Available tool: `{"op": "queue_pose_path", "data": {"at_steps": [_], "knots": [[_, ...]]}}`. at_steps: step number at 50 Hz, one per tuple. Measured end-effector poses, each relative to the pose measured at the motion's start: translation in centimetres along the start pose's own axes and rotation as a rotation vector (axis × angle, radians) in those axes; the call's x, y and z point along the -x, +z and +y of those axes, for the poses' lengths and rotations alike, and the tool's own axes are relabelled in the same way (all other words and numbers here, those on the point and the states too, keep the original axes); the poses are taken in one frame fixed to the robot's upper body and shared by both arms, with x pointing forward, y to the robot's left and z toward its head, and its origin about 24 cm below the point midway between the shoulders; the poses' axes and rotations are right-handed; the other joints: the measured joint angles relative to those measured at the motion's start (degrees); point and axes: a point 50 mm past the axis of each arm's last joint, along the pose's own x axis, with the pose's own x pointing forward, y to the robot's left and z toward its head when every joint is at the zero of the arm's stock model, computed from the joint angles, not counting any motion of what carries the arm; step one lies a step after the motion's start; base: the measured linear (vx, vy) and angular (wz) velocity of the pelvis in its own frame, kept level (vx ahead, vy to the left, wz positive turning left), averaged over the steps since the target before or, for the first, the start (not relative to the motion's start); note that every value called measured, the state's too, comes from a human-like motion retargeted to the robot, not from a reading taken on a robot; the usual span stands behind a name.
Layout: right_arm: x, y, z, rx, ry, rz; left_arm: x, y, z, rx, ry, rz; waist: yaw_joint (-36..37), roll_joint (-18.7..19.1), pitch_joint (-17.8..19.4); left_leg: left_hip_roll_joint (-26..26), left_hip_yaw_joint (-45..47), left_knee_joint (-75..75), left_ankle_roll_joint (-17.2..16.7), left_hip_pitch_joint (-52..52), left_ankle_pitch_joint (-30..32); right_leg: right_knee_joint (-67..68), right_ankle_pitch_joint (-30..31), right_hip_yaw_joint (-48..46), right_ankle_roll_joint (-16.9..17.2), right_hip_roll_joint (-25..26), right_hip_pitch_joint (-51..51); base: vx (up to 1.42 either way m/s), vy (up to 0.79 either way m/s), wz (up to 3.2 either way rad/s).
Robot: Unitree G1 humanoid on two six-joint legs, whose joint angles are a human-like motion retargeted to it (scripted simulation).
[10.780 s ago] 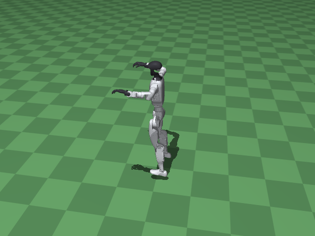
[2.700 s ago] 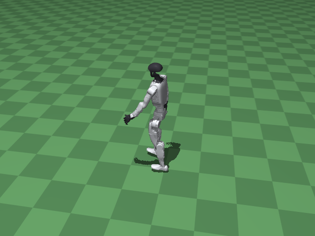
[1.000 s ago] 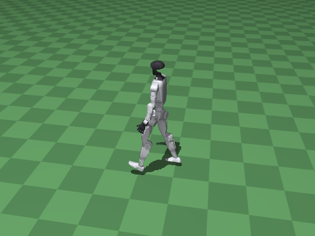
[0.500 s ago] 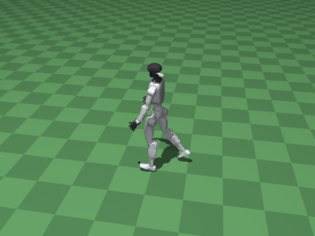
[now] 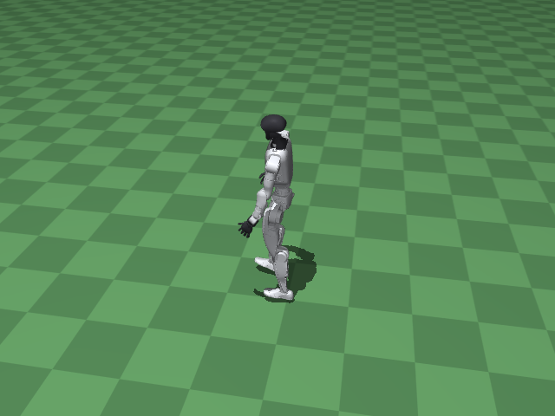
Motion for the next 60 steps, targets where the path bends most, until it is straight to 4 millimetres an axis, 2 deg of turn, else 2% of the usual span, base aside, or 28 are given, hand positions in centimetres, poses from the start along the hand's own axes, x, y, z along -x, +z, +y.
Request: {"op": "queue_pose_path", "data": {"at_steps": [5,10,13,18,22,27,31,39,46,50,55,60], "knots": [[-0.2,1.0,0.2,0.006,-0.006,-0.042,0.7,-2.6,-1.2,0.035,-0.024,0.067,-2.0,2.0,1.9,-0.5,-1.8,0.8,-0.1,3.3,-1.7,-9.4,2.0,4.3,1.9,1.5,-1.0,0.22,0.05,0.30],[-0.4,2.2,0.3,0.001,-0.005,-0.085,1.3,-4.3,-2.5,0.031,-0.078,0.119,-4.0,5.1,2.7,0.4,-3.4,0.5,-1.0,5.6,-2.8,-10.0,-3.7,2.0,1.9,2.1,-3.8,0.23,0.03,0.35],[-0.3,2.1,0.1,-0.030,-0.015,-0.091,1.6,-5.1,-3.3,-0.018,-0.113,0.143,-6.2,6.5,2.5,0.6,-5.2,3.2,-1.9,5.2,-4.5,-10.0,-6.5,0.5,1.6,1.0,-3.9,0.25,0.01,0.64],[-0.3,1.3,-0.6,0.019,-0.010,-0.023,1.3,-4.6,-3.4,0.011,-0.114,0.150,-6.4,9.4,2.1,1.6,-7.8,0.1,-2.3,7.5,-4.7,-10.0,-8.9,2.2,0.5,1.6,-3.3,0.28,-0.03,0.45],[0.0,0.2,-1.1,0.012,-0.033,-0.002,1.2,-4.3,-3.8,0.003,-0.120,0.113,-6.2,10.1,0.4,0.9,-9.7,-0.3,-2.2,8.6,-5.7,-10.0,-10.7,2.4,1.3,-0.1,-1.6,0.32,-0.06,0.37],[-0.1,0.0,-2.0,0.024,-0.036,0.049,0.6,-2.9,-3.7,0.036,-0.109,0.101,-6.0,12.1,-0.7,2.2,-11.1,-0.6,-2.3,9.3,-6.0,-10.0,-9.4,-0.5,1.9,0.0,-0.5,0.32,-0.12,0.27],[-0.2,0.6,-2.5,0.004,-0.057,0.034,0.3,-1.9,-4.0,0.074,-0.102,0.068,-6.0,12.9,-1.4,3.1,-11.4,0.0,-1.5,10.1,-5.7,-10.0,-7.0,-1.8,1.9,0.4,0.4,0.32,-0.19,0.08],[-0.4,2.2,-2.6,-0.091,-0.104,-0.064,0.0,-0.1,-4.5,0.083,-0.083,-0.042,-6.4,12.1,-3.3,3.2,-12.4,2.7,0.8,10.8,-2.2,-8.7,-6.4,0.0,1.9,0.6,1.7,0.31,-0.19,-0.02],[-0.2,1.5,-3.0,-0.123,-0.104,-0.052,-0.2,0.5,-4.7,0.020,-0.076,-0.054,-6.0,11.0,-4.7,2.4,-11.6,5.3,2.0,11.1,3.1,-7.0,-10.1,0.9,1.9,0.3,3.3,0.31,-0.16,-0.09],[0.0,0.4,-3.5,-0.127,-0.106,-0.008,-0.1,0.2,-4.8,0.007,-0.078,-0.036,-5.7,10.2,-5.3,1.7,-9.7,7.1,2.1,11.6,5.5,-6.5,-8.6,1.8,1.9,0.0,4.7,0.33,-0.17,-0.16],[0.4,-1.3,-3.9,-0.121,-0.093,0.074,0.1,-0.9,-4.2,0.014,-0.078,0.012,-3.9,8.2,-5.1,1.1,-5.2,13.2,1.2,11.4,7.6,-6.2,4.0,4.6,1.9,0.6,6.2,0.33,-0.23,-0.33],[1.0,-3.2,-4.2,-0.111,-0.088,0.149,0.7,-3.2,-4.2,0.009,-0.115,0.104,-3.1,6.0,-5.4,0.1,1.2,26.4,2.3,6.1,9.1,-3.0,1.0,6.3,1.9,-2.6,7.3,0.29,-0.06,-0.09]]}}
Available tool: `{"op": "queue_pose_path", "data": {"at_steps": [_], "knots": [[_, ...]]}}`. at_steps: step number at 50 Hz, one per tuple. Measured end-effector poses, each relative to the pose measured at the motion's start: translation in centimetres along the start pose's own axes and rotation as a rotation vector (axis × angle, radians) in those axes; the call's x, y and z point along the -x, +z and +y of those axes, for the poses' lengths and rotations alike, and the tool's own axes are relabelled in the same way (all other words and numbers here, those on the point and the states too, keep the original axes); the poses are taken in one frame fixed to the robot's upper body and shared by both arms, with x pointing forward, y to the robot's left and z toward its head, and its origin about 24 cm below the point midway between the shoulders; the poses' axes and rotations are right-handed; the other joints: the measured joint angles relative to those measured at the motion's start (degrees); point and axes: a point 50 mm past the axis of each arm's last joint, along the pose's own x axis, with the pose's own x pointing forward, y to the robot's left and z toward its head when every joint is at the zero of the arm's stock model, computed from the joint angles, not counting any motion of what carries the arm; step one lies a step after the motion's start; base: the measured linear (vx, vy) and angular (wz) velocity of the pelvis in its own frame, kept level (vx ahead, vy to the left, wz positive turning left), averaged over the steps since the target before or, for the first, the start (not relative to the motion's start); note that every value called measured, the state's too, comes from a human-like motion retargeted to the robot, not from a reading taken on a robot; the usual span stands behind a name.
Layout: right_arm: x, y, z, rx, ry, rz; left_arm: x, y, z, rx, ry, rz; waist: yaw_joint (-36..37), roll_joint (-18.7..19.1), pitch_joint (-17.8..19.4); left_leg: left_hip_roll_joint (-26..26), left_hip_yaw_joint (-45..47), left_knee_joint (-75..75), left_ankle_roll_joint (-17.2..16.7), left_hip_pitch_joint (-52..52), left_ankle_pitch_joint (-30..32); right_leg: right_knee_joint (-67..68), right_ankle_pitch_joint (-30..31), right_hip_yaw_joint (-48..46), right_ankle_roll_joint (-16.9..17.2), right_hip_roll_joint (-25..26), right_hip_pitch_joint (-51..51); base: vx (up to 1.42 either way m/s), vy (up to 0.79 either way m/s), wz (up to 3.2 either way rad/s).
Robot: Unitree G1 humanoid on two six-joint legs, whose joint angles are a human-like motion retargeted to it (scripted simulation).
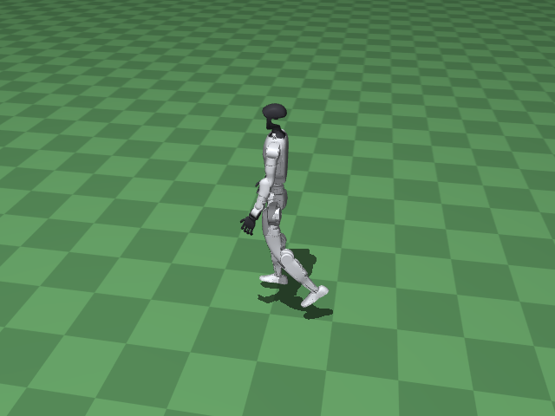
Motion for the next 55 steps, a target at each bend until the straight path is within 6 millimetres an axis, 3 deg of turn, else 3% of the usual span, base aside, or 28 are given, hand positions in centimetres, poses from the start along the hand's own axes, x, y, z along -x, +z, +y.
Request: {"op": "queue_pose_path", "data": {"at_steps": [5,10,14,20,23,27,33,40,42,47,48,49,50,52,53,54,55], "knots": [[0.1,-0.6,0.0,0.019,0.015,0.012,0.5,-1.7,0.1,0.047,-0.019,0.033,1.6,-0.6,-0.1,0.7,4.8,8.8,1.6,-7.0,-9.5,1.9,-1.4,1.1,0.0,-0.5,0.4,0.22,-0.08,-0.15],[-0.1,0.8,-0.1,0.020,-0.022,-0.037,0.8,-2.4,0.5,0.132,0.036,0.024,2.6,0.8,0.8,1.8,7.5,6.7,0.6,-14.5,-16.8,2.4,-3.2,0.3,0.0,0.1,1.0,0.17,-0.04,-0.05],[-0.3,2.7,0.3,0.030,-0.013,-0.089,0.9,-2.7,0.6,0.162,0.072,0.031,4.5,1.9,1.8,1.2,13.9,-12.3,1.8,-13.4,-12.8,2.7,-4.1,0.7,0.0,1.1,1.4,0.14,-0.02,-0.04],[-0.4,5.7,0.9,-0.068,-0.032,-0.212,0.9,-2.8,0.3,0.109,0.091,0.032,2.7,4.8,2.4,4.0,30.4,-30.7,-0.5,-16.3,-6.4,4.1,-6.7,-3.4,0.0,3.9,2.3,0.13,-0.02,0.50],[-0.4,6.8,1.5,-0.106,-0.015,-0.254,0.8,-2.5,0.1,0.068,0.078,0.032,1.9,5.4,2.8,6.9,34.9,-30.8,-2.9,-19.8,-7.1,4.3,-7.6,-5.1,0.0,4.7,3.2,0.13,-0.01,0.44],[-0.4,7.6,2.2,-0.111,0.004,-0.278,0.6,-1.9,0.2,0.066,0.075,0.010,2.3,4.9,2.8,9.2,35.7,-30.8,-3.2,-22.9,-7.4,5.0,-8.6,-6.0,0.0,4.5,3.7,0.17,0.05,0.21],[-0.4,7.3,3.0,-0.073,0.018,-0.262,0.4,-0.5,0.6,0.117,0.098,-0.054,4.3,3.3,2.1,9.8,36.6,-30.8,-1.5,-23.3,-8.4,5.6,-10.6,-6.4,0.0,3.0,4.9,0.19,0.12,0.08],[-0.5,5.2,2.2,-0.129,-0.020,-0.181,0.5,-1.5,-0.2,0.084,0.043,-0.006,1.7,3.7,-2.2,9.2,53.0,-30.8,-5.3,-20.8,-8.5,4.4,-12.2,-11.7,0.0,2.9,7.1,0.24,0.18,0.57],[-0.5,5.4,1.5,-0.144,-0.023,-0.177,0.2,-0.6,0.0,0.070,0.053,-0.015,2.3,3.4,-1.6,8.8,56.4,-30.8,-5.0,-19.1,-7.2,5.2,-12.5,-12.3,0.0,2.2,8.0,0.27,0.19,0.48],[-0.4,3.8,0.6,-0.188,-0.038,-0.131,-0.1,0.3,0.2,-0.043,0.052,-0.007,2.4,3.1,-1.5,7.0,54.0,-30.8,-4.2,-18.6,-5.3,10.0,-12.6,-16.8,0.0,-0.1,9.2,0.28,0.28,0.87],[-0.4,3.0,0.6,-0.129,-0.037,-0.086,-0.2,0.8,0.3,0.011,0.053,-0.023,2.6,2.7,-1.5,6.1,52.6,-30.8,-2.9,-18.7,-5.1,12.3,-11.2,-16.7,0.0,-0.9,8.6,1.34,-0.27,1.98],[-0.1,0.6,0.3,-0.067,-0.035,0.018,-0.4,2.0,-0.1,0.114,0.068,-0.088,0.7,0.9,0.5,3.1,47.9,-30.4,-2.2,-14.8,-5.5,40.6,6.3,-12.0,0.0,4.2,8.8,1.24,-0.38,1.65],[0.5,-2.6,-0.2,-0.004,-0.029,0.152,-0.6,3.6,-0.6,0.246,0.088,-0.172,-2.2,-1.4,3.7,-1.1,41.6,-29.9,-1.8,-8.8,-6.0,82.0,32.0,-5.1,0.0,12.2,9.6,1.15,-0.41,1.18],[0.4,-2.4,-0.9,0.074,-0.023,0.168,-0.6,3.7,-1.1,0.341,0.094,-0.192,-0.7,-5.5,5.7,-7.4,42.8,-30.0,-2.2,-7.7,-6.7,90.0,32.0,-6.7,0.0,2.3,7.2,-0.09,0.11,-0.53],[0.4,-2.4,-1.1,0.098,-0.021,0.188,-0.5,3.1,-0.9,0.367,0.098,-0.172,0.6,-6.8,6.3,-8.6,44.8,-30.0,-2.4,-7.4,-5.7,92.7,32.0,-13.0,0.0,-7.9,6.2,-0.82,0.85,-0.63],[0.1,-1.2,-0.2,0.034,-0.014,0.117,-0.4,2.5,0.1,0.272,0.088,-0.125,2.3,-3.3,3.9,-3.6,45.3,-30.3,-2.4,-10.6,-4.4,59.2,16.4,-19.0,-2.3,-6.9,10.9,-1.72,2.05,-0.29],[-0.2,0.6,1.1,-0.077,-0.008,0.003,-0.2,1.7,1.7,0.122,0.075,-0.054,4.3,2.5,-0.1,4.5,45.1,-30.8,-2.5,-15.3,-3.0,7.4,-6.9,-24.9,-5.7,-0.3,18.4,-1.49,2.13,0.31]]}}
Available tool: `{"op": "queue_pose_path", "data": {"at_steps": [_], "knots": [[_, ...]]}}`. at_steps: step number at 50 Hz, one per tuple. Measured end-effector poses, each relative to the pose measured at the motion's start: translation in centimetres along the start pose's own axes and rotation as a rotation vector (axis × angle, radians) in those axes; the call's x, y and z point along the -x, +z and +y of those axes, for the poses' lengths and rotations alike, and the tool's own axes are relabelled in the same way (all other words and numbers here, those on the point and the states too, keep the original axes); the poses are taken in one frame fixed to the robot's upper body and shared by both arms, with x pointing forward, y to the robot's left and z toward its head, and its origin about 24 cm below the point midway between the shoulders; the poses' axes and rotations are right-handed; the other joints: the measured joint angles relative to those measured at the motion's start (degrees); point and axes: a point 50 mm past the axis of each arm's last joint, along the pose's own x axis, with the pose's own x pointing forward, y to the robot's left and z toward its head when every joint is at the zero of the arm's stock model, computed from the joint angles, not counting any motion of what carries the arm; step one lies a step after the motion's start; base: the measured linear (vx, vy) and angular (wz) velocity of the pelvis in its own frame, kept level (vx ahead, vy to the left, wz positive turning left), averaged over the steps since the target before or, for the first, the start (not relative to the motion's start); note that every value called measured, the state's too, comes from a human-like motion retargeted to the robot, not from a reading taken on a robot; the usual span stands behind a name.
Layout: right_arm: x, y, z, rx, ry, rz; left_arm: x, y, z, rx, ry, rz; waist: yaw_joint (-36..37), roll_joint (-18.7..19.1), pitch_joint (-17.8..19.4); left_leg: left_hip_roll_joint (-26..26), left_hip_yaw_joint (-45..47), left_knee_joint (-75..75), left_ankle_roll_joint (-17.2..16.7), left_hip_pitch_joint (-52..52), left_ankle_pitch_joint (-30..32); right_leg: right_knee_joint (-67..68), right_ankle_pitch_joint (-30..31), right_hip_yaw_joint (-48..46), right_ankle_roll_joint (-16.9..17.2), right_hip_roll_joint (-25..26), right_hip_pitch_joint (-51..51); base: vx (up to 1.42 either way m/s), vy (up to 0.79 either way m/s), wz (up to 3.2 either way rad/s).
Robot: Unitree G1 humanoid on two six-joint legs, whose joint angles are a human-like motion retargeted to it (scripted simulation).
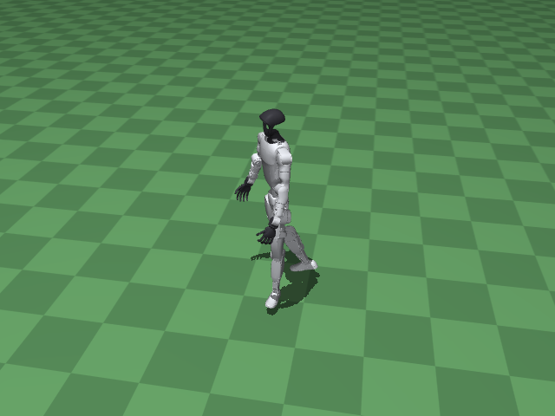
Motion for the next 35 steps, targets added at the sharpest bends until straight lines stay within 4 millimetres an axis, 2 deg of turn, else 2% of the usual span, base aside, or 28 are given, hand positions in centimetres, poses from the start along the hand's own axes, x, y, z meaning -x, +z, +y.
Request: {"op": "queue_pose_path", "data": {"at_steps": [2,5,10,12,15,16,20,26,30,35], "knots": [[0.1,-0.4,0.3,0.013,0.009,0.006,0.1,-0.5,0.1,0.016,-0.008,0.008,0.7,0.2,-0.5,0.3,-1.1,0.3,-2.2,0.9,0.0,3.4,1.9,-1.1,-0.6,-0.3,0.2,-0.17,0.81,0.66],[0.0,-0.3,0.6,0.015,0.019,0.006,0.3,-1.1,0.7,0.055,0.008,0.032,1.7,0.1,-0.7,0.0,-5.0,0.0,-1.6,2.3,-0.7,4.7,5.8,-1.7,-1.3,-0.1,1.7,0.36,0.24,0.76],[-0.1,0.8,1.2,0.021,0.037,-0.054,0.8,-2.5,1.0,0.024,-0.019,0.086,1.8,1.1,-2.7,0.5,-10.8,0.0,-0.6,3.3,-2.5,24.5,8.1,0.0,-4.8,-2.6,-6.3,0.29,0.23,0.82],[-0.1,1.6,1.5,0.023,0.038,-0.083,0.8,-2.4,1.2,0.000,-0.023,0.098,1.6,1.0,-3.3,0.0,-13.4,0.0,0.0,2.8,-3.0,33.5,7.4,3.6,-5.6,-3.0,-12.1,0.23,0.18,1.03],[-0.2,3.2,2.1,-0.021,0.013,-0.133,0.6,-1.7,1.8,-0.046,0.009,0.100,0.2,-0.3,-2.5,-0.9,-17.4,4.4,-0.3,1.3,-6.3,45.0,2.6,8.1,-4.4,-4.3,-20.7,0.22,0.14,1.42],[-0.2,3.6,2.1,-0.036,0.011,-0.165,0.5,-1.5,1.8,-0.079,0.006,0.092,-0.6,0.0,-2.4,-0.4,-19.0,6.9,-0.9,0.8,-7.5,45.4,0.0,7.9,-5.3,-4.3,-21.4,0.22,0.13,1.61],[-0.1,5.3,2.0,-0.005,-0.004,-0.263,0.1,0.2,1.8,-0.068,0.019,0.023,-1.3,2.8,-2.1,-1.1,-26.3,1.6,-0.4,3.0,-4.9,41.6,-10.8,9.7,-8.2,-0.7,-25.4,0.21,0.12,1.46],[0.2,6.4,2.0,-0.064,-0.055,-0.330,-0.2,2.4,2.1,-0.037,0.090,-0.058,-4.8,3.3,1.8,-3.1,-38.1,2.6,-0.1,6.8,-6.9,34.2,-16.7,13.1,-6.1,0.6,-28.4,0.23,0.06,1.85],[0.2,6.1,2.1,-0.063,-0.049,-0.323,-0.3,2.4,1.8,-0.043,0.080,-0.059,-6.0,3.5,2.8,-3.8,-44.4,2.9,-0.6,8.4,-7.4,26.3,-16.7,15.7,-3.9,2.0,-30.5,0.20,0.01,1.45],[0.1,6.0,2.2,-0.031,-0.038,-0.316,-0.1,1.2,1.4,0.029,0.068,-0.048,-6.7,3.1,3.5,-5.2,-50.2,2.8,-1.1,9.8,-7.4,11.4,-11.2,18.8,-0.6,2.8,-31.9,0.18,-0.01,1.13]]}}
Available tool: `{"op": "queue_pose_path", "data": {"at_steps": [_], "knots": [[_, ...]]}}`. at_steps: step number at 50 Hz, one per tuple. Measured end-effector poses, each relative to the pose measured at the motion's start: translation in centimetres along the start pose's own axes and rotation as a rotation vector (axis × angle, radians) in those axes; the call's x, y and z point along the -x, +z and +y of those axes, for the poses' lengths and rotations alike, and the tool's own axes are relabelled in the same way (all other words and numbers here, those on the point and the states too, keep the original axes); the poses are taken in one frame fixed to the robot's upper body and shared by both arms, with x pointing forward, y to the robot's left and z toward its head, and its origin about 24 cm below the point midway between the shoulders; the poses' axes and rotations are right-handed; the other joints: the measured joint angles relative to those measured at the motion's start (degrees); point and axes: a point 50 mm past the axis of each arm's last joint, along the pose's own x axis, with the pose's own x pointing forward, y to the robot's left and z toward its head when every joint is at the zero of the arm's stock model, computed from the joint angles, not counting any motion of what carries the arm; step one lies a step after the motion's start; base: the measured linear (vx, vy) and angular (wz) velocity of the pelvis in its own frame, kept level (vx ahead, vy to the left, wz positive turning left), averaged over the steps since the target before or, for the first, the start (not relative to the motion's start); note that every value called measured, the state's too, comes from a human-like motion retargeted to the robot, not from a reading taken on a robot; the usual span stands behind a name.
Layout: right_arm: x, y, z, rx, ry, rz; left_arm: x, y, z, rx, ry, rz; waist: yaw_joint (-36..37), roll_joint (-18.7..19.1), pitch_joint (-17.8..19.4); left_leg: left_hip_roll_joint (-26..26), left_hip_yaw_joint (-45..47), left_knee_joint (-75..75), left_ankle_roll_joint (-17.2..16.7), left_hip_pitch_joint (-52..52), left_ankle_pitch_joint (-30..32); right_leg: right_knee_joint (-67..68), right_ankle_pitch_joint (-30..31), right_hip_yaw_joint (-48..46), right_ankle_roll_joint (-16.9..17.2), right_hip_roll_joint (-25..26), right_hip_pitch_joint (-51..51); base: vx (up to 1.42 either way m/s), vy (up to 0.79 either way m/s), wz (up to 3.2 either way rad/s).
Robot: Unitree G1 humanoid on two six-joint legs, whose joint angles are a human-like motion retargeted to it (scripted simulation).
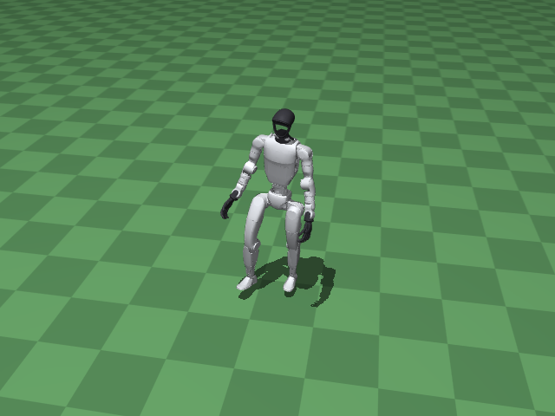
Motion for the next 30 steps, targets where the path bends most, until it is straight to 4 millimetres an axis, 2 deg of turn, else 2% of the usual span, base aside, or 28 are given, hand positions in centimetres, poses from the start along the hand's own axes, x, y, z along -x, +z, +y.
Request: {"op": "queue_pose_path", "data": {"at_steps": [2,5,7,8,12,15,20,23,25,30], "knots": [[0.0,0.0,0.0,0.022,0.006,-0.005,0.2,-0.6,-0.1,0.046,0.006,-0.003,-0.5,-0.4,0.4,-0.8,-2.2,0.0,0.1,0.7,0.0,-8.0,6.8,1.2,1.3,-0.3,0.9,0.19,-0.04,0.99],[0.0,0.0,-0.1,0.058,0.006,0.000,0.6,-1.6,-0.1,0.122,0.029,-0.001,-1.1,-1.6,1.4,-2.4,-5.2,0.0,0.9,2.2,-0.4,-17.3,22.8,5.1,4.1,-1.1,1.5,0.21,-0.06,0.83],[0.0,-0.2,-0.1,0.072,0.007,0.015,0.8,-2.4,-0.1,0.154,0.044,0.018,-0.2,-1.6,1.6,-2.2,-5.9,0.0,1.0,2.4,-0.8,-21.9,30.2,9.2,4.9,0.0,0.9,0.22,-0.08,0.65],[0.0,-0.4,-0.1,0.082,0.009,0.028,0.9,-2.8,0.0,0.164,0.053,0.033,-1.1,-1.0,2.3,-1.6,-7.7,-0.1,0.8,3.3,-1.0,-24.8,30.4,10.3,4.7,0.2,2.4,0.27,-0.06,1.05],[0.1,-0.7,-0.2,0.096,0.023,0.027,1.6,-4.7,-0.4,0.151,0.040,0.084,-2.0,0.2,3.0,-0.5,-10.3,0.7,-0.3,4.8,-2.7,-25.8,20.1,10.5,6.0,0.6,2.2,0.28,-0.07,0.74],[0.2,-1.3,-0.5,0.124,0.038,0.060,1.8,-5.5,-0.5,0.178,0.039,0.119,-1.9,1.1,2.8,0.3,-12.2,-0.2,-0.4,5.7,-3.2,-25.8,15.9,9.8,5.8,1.0,2.8,0.30,-0.11,0.56],[0.8,-3.0,-1.1,0.155,0.059,0.129,2.2,-6.4,-0.6,0.240,0.063,0.129,-2.0,2.3,1.6,1.8,-14.9,0.3,-0.3,7.0,-4.3,-25.8,15.4,10.3,6.2,2.0,5.3,0.34,-0.17,0.58],[0.7,-3.0,-1.3,0.141,0.054,0.138,2.0,-5.7,-0.5,0.261,0.075,0.103,0.0,2.3,0.4,2.4,-14.1,1.2,0.0,6.8,-4.4,-25.7,17.1,8.9,6.2,2.8,4.9,0.33,-0.26,0.04],[1.1,-4.0,-1.5,0.149,0.065,0.173,2.1,-6.0,-0.7,0.264,0.067,0.108,-1.1,3.1,0.1,3.4,-16.3,2.0,0.6,7.5,-4.1,-25.8,16.6,7.5,6.2,2.7,7.2,0.37,-0.19,0.64],[0.8,-3.2,-1.6,0.104,0.052,0.133,1.5,-4.2,-0.9,0.216,0.057,0.044,-1.6,2.9,-0.6,4.7,-19.1,4.7,1.6,7.5,-2.5,-25.7,16.4,7.3,6.2,3.8,9.6,0.33,-0.22,0.53]]}}
